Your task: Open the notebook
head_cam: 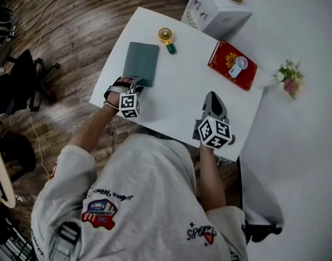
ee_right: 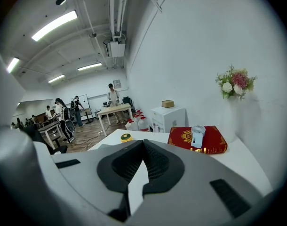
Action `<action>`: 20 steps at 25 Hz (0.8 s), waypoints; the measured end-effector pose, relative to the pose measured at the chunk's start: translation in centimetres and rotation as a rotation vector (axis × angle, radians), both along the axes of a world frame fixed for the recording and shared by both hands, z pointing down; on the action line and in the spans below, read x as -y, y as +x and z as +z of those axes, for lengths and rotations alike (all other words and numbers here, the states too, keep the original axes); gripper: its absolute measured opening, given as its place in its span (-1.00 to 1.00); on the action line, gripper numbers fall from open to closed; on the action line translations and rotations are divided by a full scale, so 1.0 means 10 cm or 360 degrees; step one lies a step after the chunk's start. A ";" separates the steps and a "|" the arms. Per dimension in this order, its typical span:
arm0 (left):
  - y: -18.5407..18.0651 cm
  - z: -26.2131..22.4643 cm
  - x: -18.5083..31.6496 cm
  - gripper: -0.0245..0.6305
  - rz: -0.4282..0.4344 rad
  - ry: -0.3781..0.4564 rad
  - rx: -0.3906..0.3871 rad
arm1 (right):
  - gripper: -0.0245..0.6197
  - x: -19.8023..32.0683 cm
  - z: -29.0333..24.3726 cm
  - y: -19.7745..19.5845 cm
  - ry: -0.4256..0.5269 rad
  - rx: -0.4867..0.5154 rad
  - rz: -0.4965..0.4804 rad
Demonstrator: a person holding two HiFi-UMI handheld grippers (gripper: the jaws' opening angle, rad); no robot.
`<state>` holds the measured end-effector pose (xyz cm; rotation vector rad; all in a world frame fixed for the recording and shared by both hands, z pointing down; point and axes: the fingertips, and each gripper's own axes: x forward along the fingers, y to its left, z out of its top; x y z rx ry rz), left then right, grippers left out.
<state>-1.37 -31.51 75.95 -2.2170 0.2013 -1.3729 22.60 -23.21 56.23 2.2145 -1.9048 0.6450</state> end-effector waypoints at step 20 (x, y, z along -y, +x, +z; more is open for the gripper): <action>-0.04 0.11 0.02 -0.82 -0.0035 -0.0113 -0.0169 | -0.96 0.07 0.09 -0.13 -0.0050 -0.0001 0.0004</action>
